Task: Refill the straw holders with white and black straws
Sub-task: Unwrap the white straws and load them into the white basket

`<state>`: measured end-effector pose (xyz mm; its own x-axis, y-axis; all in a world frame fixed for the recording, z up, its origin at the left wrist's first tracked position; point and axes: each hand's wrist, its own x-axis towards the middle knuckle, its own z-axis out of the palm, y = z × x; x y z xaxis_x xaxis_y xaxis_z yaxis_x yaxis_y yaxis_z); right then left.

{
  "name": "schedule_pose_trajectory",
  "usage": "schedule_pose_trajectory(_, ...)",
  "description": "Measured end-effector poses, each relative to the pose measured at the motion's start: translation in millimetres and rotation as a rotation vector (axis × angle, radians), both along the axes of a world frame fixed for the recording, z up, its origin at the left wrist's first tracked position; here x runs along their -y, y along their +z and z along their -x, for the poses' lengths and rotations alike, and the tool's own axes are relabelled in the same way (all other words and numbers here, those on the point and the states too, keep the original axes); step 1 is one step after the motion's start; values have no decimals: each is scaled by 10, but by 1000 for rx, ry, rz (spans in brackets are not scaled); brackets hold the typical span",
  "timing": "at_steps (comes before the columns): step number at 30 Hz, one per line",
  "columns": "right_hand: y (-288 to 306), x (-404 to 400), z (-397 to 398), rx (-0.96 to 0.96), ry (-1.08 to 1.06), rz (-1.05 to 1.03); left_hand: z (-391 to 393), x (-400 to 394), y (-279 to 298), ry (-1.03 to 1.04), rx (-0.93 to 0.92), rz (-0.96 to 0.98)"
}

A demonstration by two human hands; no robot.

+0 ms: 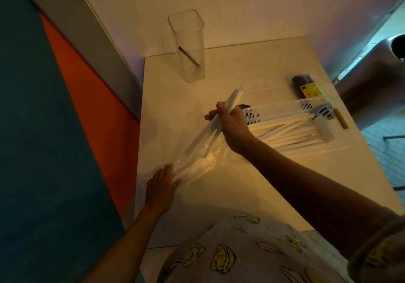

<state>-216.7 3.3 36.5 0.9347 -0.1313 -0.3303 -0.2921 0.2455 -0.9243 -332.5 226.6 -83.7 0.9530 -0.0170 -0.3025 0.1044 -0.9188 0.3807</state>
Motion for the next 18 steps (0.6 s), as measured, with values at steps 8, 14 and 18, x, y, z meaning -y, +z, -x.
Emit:
schedule_pose_trajectory(8,528,366,-248,265,-37,199,-1,-23,-41,-8,-38,-36)
schedule_pose_trajectory(14,682,764,-380,337,-101,347,-28,-15,-56,-4,-39,-41)
schedule_pose_trajectory(18,725,945,-431,293,-239,281,-48,-27,-66,-27,-36,-80)
